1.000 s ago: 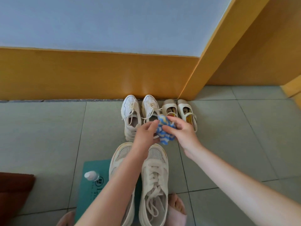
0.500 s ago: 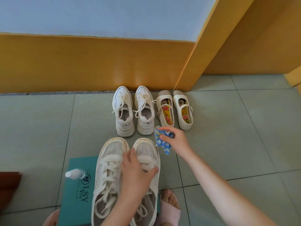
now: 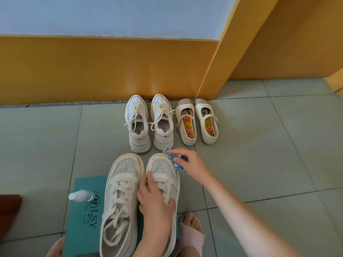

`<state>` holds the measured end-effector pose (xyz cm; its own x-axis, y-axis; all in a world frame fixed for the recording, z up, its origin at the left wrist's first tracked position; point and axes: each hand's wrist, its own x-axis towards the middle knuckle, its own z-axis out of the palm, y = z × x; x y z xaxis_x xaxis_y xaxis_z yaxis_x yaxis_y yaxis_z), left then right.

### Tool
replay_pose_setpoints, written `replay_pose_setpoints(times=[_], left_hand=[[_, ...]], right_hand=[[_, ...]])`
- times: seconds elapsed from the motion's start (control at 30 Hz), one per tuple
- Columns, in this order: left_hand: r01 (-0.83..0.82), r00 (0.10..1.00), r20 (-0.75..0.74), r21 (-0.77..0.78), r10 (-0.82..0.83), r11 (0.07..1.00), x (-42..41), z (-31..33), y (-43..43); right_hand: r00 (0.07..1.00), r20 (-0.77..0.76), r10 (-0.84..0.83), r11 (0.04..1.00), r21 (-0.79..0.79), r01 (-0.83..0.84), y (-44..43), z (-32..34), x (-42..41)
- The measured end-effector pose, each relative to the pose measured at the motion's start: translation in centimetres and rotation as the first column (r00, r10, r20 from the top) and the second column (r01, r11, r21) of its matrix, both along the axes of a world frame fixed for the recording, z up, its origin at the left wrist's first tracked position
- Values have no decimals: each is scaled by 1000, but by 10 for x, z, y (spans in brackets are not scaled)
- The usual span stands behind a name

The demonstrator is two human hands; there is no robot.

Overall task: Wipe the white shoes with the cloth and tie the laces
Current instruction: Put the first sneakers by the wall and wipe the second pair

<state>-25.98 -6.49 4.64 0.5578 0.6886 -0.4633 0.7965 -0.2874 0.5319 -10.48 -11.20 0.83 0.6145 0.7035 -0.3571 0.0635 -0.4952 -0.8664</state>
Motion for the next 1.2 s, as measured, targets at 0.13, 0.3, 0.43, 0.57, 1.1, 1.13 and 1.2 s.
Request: replay_pose_setpoints(times=[0.13,0.3,0.43,0.57,1.1,1.13,1.2], left_hand=[[-48,997,57,-2,48,999,0,-4,-1],[-89,991,95,-14,90,996,0,-6,-1],[-96,991,96,-9,96,995,0,-7,-2],[-90,991,103,-11,91,996,0,-7,-3],[-112,987,115,-26,114,993,2,-7,-3],[-111,987,114,-28,114,993,1,-7,-3],[-114,986,117,-32,117,993,1,-7,-3]], right_hand=[[999,3,-54,998,12,54,-6,-4,-8],[990,-12,-138,990,11,138,-15,-10,-18],[986,0,-164,986,42,164,-20,-9,-26],[982,9,-188,982,38,188,-27,-10,-34],[965,-60,-254,963,75,258,-57,-14,-70],[966,-63,-249,965,74,253,-59,-14,-72],[972,-62,-228,970,69,233,-63,-12,-75]])
